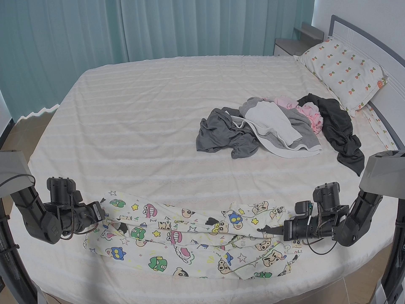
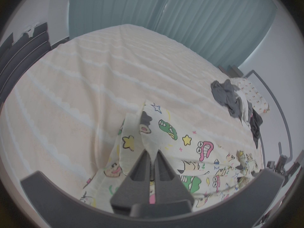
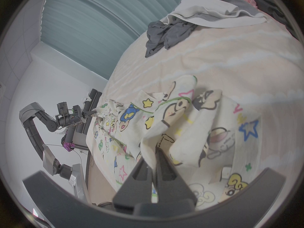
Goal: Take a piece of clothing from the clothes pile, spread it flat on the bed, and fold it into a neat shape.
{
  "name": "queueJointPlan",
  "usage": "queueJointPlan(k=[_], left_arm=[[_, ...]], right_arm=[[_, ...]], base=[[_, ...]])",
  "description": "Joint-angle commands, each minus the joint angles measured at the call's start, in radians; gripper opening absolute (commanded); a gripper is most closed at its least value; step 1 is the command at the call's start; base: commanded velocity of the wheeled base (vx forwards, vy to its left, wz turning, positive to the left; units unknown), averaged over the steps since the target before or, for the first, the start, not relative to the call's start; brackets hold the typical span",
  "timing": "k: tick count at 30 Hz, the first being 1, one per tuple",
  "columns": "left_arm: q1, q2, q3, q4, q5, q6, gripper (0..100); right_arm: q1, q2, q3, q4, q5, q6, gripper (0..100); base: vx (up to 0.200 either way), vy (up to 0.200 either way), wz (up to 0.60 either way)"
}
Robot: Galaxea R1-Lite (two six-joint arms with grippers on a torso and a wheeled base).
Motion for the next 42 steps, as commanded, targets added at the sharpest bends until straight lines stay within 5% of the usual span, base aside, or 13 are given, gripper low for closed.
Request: queueJointPlan(k=[1,16,17,26,31,42], left_arm=[[0.009,0.021,0.041,-0.008,-0.022,0.029,0],[0.022,0.090,0.072,-0.055,-0.038,0.046,0],[0.022,0.093,0.077,-0.062,-0.038,0.046,100],[0.045,0.091,0.115,-0.111,-0.044,0.037,100],[0.120,0.048,0.164,-0.119,-0.128,0.012,100],[0.241,-0.084,0.169,-0.119,-0.361,-0.363,100]], right_arm=[[-0.015,0.013,0.028,0.000,-0.002,-0.010,0],[-0.017,0.042,0.040,0.000,-0.048,-0.018,0],[-0.017,0.044,0.040,0.000,-0.049,-0.018,100],[-0.019,0.001,0.066,-0.018,-0.077,-0.016,100],[-0.031,-0.094,0.114,-0.018,-0.094,-0.016,100],[-0.097,-0.257,0.172,-0.020,-0.128,0.001,100]], base=[[0.000,0.000,0.00],[0.000,0.000,0.00],[0.000,0.000,0.00],[0.000,0.000,0.00],[0.000,0.000,0.00],[0.000,0.000,0.00]])
